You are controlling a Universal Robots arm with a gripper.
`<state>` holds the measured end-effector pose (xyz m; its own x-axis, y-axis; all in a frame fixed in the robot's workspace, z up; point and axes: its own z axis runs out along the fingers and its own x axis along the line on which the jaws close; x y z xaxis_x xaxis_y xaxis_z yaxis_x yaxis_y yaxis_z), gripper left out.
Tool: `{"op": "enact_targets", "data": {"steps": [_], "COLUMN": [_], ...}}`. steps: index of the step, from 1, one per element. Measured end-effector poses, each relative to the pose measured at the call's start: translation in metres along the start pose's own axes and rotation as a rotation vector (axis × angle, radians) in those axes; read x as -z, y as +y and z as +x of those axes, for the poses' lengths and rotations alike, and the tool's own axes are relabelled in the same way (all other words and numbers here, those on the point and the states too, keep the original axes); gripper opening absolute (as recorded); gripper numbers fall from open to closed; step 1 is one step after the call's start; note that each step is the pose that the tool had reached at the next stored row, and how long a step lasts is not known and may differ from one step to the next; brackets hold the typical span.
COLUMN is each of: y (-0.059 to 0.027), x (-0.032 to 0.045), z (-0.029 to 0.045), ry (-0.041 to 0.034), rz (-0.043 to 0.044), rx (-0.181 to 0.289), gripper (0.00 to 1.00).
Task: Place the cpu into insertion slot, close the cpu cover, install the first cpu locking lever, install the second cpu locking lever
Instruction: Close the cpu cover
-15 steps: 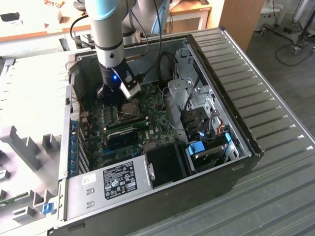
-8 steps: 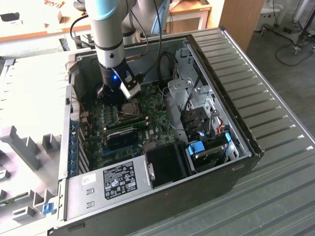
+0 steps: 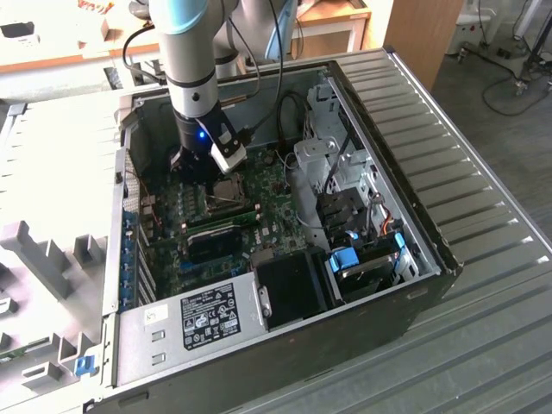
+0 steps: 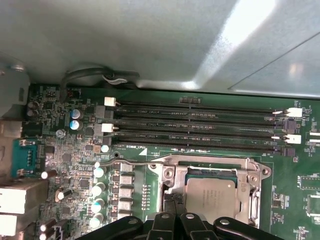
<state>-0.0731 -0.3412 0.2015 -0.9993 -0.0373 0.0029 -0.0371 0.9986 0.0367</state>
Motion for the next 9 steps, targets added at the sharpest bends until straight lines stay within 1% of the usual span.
{"op": "enact_targets", "data": {"steps": [9], "y": [0.0001], "x": [0.0079], "z": [0.0001], "ry": [0.0004], "rz": [0.0005], "rx": [0.0], "gripper": [0.11]}}
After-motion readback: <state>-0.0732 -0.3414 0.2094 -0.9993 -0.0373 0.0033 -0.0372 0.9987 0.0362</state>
